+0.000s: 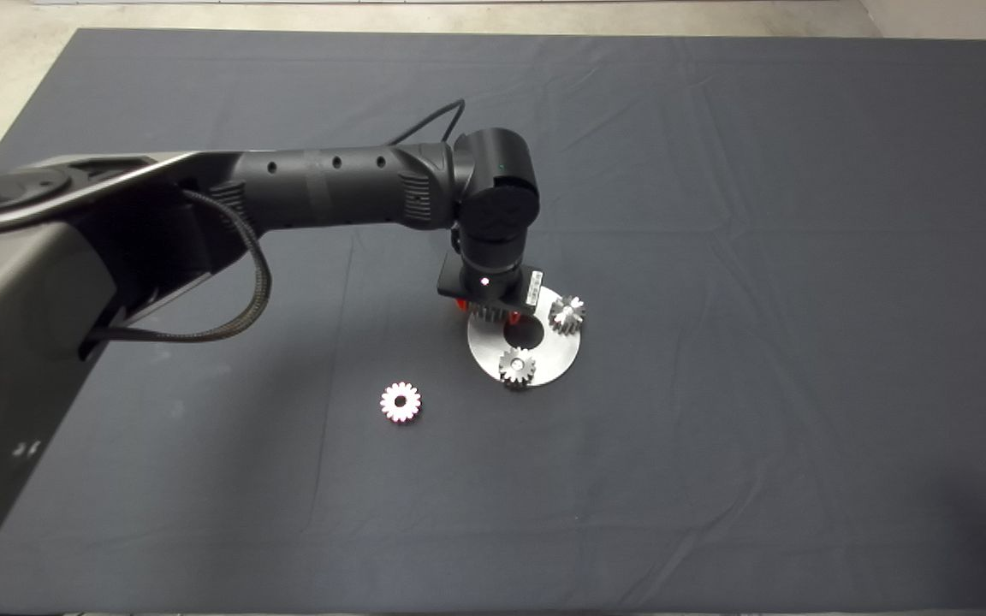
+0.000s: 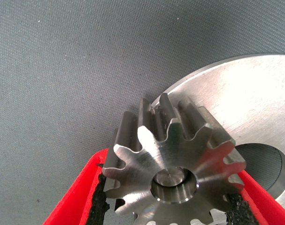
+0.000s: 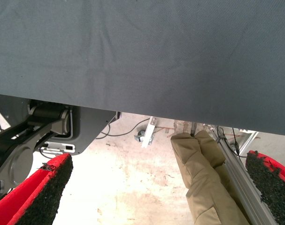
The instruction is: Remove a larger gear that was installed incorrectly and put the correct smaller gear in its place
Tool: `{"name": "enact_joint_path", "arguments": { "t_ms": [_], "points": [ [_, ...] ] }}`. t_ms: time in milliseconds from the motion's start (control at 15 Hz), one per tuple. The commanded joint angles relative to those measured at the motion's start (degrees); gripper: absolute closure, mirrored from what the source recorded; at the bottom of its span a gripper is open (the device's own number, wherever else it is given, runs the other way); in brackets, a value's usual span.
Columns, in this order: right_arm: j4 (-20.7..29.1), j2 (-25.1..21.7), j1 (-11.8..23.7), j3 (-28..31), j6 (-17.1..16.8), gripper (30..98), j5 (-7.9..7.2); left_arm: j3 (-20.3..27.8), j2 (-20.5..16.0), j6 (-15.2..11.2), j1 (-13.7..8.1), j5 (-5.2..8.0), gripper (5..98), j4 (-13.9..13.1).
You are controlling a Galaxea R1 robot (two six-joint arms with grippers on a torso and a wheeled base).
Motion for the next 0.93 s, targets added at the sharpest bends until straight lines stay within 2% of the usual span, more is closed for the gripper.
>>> {"name": "enact_joint_path", "arguments": {
  "t_ms": [0,400,867],
  "points": [
    [-1.5,0.1,0.2,0.6,0.4,31.6,-5.58,-0.1,0.1,0.4,-1.7,0.56,50.7,1.4],
    [-1.5,0.8,0.2,1.3,1.4,31.6,-5.58,-0.4,0.1,0.5,-2.5,-1.38,50.7,1.9],
    [-1.5,0.8,0.3,1.3,1.5,31.6,-5.58,-0.4,0.1,0.6,-2.5,-1.46,50.7,1.9]
  ]
}}
